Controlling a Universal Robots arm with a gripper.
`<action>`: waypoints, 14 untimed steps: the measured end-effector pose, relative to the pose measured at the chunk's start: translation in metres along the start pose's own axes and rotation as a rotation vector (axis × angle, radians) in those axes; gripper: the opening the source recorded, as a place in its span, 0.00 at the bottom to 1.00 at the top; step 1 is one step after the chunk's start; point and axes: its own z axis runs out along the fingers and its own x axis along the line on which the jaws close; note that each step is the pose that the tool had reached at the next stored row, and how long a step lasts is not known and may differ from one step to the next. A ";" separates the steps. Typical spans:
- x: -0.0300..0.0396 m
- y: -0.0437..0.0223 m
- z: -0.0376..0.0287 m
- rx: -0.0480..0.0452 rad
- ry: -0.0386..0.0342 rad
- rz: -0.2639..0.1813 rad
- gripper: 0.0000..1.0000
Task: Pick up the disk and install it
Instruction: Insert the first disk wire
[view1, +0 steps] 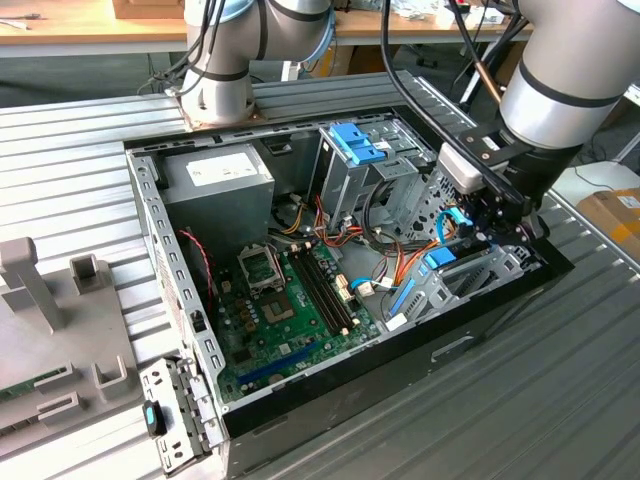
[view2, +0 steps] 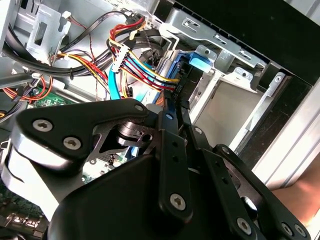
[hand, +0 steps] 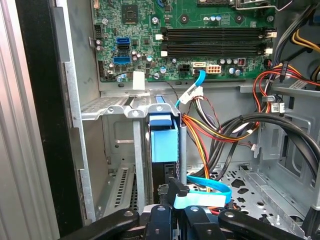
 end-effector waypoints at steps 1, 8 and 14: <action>-0.0003 0.0000 0.0000 0.0000 0.0000 0.000 0.16; 0.0010 -0.0026 0.0008 0.0001 0.0000 0.000 0.16; 0.0014 -0.0008 0.0028 -0.0001 -0.0032 0.002 0.16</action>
